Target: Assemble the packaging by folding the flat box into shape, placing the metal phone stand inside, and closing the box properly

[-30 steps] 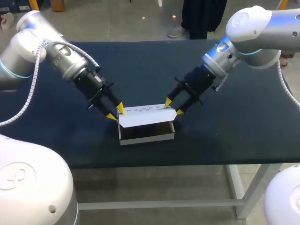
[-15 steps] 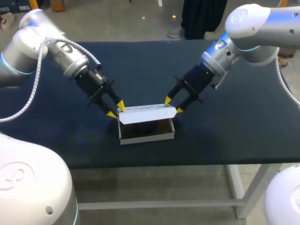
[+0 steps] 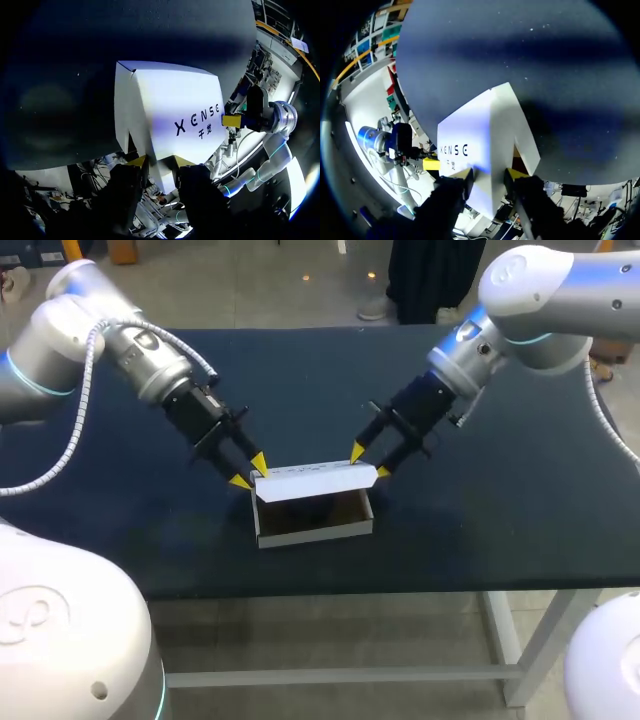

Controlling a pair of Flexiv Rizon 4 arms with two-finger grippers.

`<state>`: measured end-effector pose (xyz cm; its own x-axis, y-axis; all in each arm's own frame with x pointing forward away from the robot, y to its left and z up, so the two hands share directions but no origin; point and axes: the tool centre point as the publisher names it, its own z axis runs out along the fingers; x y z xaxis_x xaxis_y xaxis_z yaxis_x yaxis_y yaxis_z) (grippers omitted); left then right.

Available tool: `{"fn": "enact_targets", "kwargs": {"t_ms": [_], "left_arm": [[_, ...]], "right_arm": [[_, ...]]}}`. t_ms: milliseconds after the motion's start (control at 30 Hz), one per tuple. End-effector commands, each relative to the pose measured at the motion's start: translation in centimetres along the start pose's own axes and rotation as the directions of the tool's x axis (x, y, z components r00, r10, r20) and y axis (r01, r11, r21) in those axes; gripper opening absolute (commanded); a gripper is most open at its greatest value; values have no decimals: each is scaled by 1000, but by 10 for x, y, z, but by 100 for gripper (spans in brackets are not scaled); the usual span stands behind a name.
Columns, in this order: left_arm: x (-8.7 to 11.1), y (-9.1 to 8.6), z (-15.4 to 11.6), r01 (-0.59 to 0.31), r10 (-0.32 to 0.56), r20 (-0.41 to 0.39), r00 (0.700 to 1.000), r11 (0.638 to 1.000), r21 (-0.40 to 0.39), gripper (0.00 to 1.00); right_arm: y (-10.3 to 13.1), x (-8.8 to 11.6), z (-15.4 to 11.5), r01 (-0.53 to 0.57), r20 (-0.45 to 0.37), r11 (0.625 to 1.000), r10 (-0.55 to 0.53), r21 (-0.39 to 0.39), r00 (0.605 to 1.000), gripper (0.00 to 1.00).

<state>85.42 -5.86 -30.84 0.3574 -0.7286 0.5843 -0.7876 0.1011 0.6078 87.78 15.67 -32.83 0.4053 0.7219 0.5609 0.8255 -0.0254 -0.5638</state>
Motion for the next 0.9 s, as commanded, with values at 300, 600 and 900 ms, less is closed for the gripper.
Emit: {"fn": "enact_targets", "kwargs": {"t_ms": [300,600,900], "left_arm": [[8,-10,-2,9,-8,4,1000,998,-57,34],[9,-13,-5,20,-20,-3,1000,997,-80,32],[12,-14,-8,33,-34,-8,999,994,-101,32]], "right_arm": [[4,6,0,-26,10,999,26,32,1000,45],[6,8,0,-42,19,998,41,45,999,45],[6,11,2,-49,29,997,47,52,998,45]]}}
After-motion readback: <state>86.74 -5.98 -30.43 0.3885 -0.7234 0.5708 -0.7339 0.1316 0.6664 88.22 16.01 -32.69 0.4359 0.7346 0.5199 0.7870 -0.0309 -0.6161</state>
